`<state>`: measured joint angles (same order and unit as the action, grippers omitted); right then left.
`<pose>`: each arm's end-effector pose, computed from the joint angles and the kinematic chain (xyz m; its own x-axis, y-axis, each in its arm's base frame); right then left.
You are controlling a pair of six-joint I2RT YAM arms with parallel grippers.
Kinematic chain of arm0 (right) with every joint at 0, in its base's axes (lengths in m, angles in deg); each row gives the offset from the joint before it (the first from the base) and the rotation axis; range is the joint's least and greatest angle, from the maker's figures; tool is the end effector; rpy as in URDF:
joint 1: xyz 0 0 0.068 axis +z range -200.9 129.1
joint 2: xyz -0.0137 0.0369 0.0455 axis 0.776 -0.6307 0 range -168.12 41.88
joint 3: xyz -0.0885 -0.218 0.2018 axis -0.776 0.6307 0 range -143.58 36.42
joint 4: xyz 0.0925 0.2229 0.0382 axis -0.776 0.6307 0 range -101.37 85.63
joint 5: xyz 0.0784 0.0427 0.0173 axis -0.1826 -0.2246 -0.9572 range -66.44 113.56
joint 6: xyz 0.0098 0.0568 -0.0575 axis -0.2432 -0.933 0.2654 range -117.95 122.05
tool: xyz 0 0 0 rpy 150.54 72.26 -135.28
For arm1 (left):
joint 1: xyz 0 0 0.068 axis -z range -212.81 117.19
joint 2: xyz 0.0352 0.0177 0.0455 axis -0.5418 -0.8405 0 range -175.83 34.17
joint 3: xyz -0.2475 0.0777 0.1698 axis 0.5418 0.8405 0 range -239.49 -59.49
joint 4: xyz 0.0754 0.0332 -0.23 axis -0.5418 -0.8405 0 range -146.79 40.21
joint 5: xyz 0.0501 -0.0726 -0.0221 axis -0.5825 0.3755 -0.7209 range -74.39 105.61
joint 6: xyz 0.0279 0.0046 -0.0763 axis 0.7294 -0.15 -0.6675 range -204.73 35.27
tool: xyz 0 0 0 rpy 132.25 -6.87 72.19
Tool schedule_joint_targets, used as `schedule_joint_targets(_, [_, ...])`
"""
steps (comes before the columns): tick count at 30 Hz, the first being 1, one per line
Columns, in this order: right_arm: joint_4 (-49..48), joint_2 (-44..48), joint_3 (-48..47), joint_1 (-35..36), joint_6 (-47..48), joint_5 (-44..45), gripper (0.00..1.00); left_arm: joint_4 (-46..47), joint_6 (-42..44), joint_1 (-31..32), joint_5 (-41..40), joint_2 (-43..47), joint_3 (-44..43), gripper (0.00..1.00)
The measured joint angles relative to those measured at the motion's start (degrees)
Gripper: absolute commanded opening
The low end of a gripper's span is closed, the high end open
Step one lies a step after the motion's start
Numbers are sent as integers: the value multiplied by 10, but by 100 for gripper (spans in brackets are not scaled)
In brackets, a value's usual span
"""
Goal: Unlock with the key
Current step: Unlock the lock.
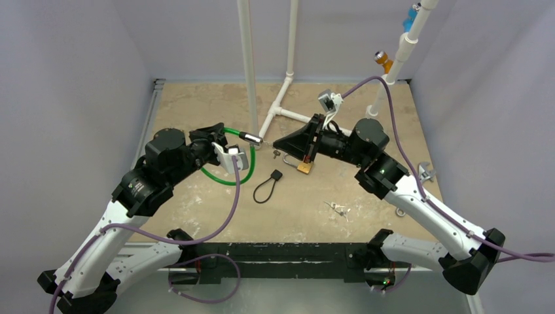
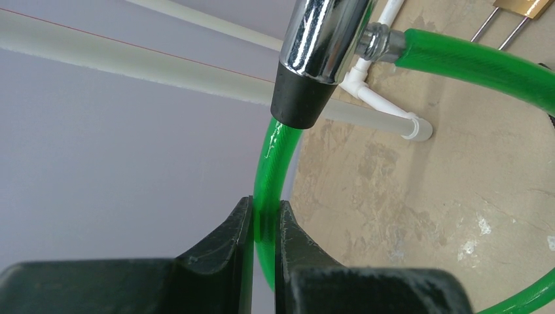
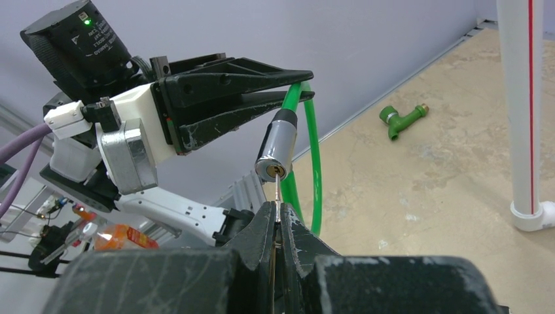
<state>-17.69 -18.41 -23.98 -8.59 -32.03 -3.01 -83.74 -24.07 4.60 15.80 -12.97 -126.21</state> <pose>0.1512 0.1803 0.4519 -0.4529 0.2655 -0.8511 -0.8173 0.2578 0.5153 0.1174 -0.0900 0.4317 0.4351 0.7647 -0.4753 0.4708 0.2567 0.8440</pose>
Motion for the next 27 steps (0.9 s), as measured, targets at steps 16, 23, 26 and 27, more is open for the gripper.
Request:
schedule_joint_targets(16, [-9, -3, 0, 0, 0, -3, 0, 0, 0, 0, 2, 0, 0, 0])
schedule_joint_targets(23, [-15, -9, 0, 0, 0, -9, 0, 0, 0, -1, -4, 0, 0, 0])
schedule_joint_targets(26, [-16, -10, 0, 0, 0, -11, 0, 0, 0, -1, -4, -2, 0, 0])
schedule_joint_targets(27, [-16, -10, 0, 0, 0, -11, 0, 0, 0, -1, -4, -3, 0, 0])
